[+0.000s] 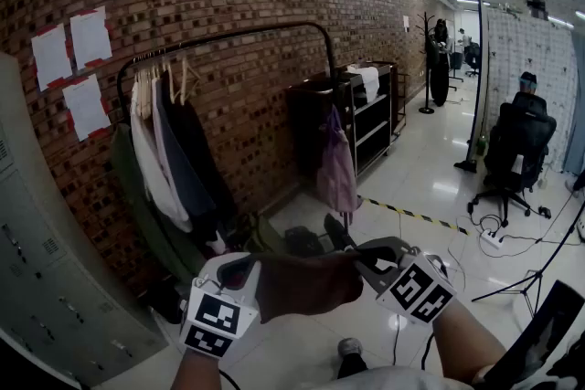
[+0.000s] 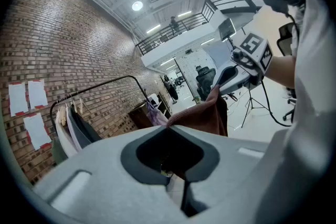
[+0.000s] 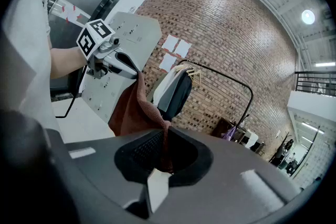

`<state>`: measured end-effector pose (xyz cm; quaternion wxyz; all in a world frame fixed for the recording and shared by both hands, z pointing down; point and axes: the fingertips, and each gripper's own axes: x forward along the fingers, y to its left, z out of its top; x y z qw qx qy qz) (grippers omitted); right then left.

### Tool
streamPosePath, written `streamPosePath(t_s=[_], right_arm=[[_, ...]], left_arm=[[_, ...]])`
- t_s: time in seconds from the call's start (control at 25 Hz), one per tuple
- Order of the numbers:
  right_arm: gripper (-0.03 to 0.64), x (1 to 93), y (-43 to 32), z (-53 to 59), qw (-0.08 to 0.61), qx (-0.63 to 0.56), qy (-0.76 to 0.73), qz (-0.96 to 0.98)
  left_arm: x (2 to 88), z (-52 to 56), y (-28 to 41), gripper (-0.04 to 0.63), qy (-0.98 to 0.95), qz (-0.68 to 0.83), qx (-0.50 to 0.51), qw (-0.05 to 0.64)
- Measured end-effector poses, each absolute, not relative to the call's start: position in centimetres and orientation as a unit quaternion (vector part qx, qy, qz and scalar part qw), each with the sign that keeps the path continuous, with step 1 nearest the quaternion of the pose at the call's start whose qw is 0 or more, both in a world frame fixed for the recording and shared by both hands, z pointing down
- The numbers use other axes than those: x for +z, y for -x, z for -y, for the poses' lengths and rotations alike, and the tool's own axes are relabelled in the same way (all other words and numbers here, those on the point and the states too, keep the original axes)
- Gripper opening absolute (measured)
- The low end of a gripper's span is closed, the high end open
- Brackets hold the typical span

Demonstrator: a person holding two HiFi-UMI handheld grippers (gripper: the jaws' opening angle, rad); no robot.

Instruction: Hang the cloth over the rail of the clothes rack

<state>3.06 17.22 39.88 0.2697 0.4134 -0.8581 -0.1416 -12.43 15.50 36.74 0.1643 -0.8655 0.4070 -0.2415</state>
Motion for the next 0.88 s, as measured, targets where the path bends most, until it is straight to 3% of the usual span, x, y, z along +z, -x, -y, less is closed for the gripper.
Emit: streamPosePath(t_s=[0.28, 0.6, 0.88], right_arm=[[0.014, 41.8, -6.2, -8.5, 0.269, -0.129, -0.412, 0.861], [0.014, 42.7, -8.7, 10.1, 0.29, -0.145, -0.395, 0.86], [0.014, 39.9, -11.3, 25.4, 0.299, -0.179, -0.375, 0.859]], left_arm=[[39.0, -7.3, 9.7, 0.014, 0.863, -0.407, -0.258, 0.151], [40.6, 10.4, 7.3, 0.014, 0.856, -0.42, -0.273, 0.13], [37.2, 25.3, 4.6, 0.014, 0.84, -0.441, -0.277, 0.151]])
